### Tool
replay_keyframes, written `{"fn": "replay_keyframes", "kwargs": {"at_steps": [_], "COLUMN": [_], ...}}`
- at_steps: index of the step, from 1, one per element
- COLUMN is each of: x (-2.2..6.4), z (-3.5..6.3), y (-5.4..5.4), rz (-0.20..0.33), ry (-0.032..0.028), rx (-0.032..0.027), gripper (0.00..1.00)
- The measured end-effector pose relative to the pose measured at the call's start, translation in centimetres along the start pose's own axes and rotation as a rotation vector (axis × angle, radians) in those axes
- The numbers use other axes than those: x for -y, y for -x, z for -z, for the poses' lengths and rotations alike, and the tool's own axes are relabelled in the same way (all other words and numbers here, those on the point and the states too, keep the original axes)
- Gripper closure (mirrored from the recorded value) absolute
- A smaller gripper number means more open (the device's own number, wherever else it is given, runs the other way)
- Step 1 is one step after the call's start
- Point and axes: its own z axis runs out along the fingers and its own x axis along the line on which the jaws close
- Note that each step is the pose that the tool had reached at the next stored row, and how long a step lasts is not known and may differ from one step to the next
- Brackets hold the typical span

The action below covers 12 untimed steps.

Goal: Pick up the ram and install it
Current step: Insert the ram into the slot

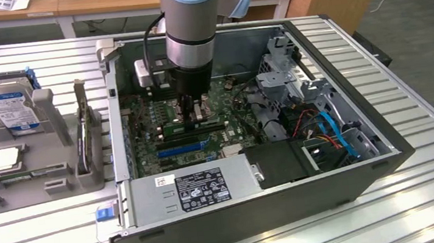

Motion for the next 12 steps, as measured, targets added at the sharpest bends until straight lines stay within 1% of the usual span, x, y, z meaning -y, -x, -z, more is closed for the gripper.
{"fn": "replay_keyframes", "kwargs": {"at_steps": [4,12], "x": [0.01,0.01], "z": [-0.19,-0.2], "y": [0.0,0.01], "rz": [0.0,0.0], "ry": [0.0,-0.0001], "rx": [0.0001,0.0002], "gripper": [0.86,0.86]}}
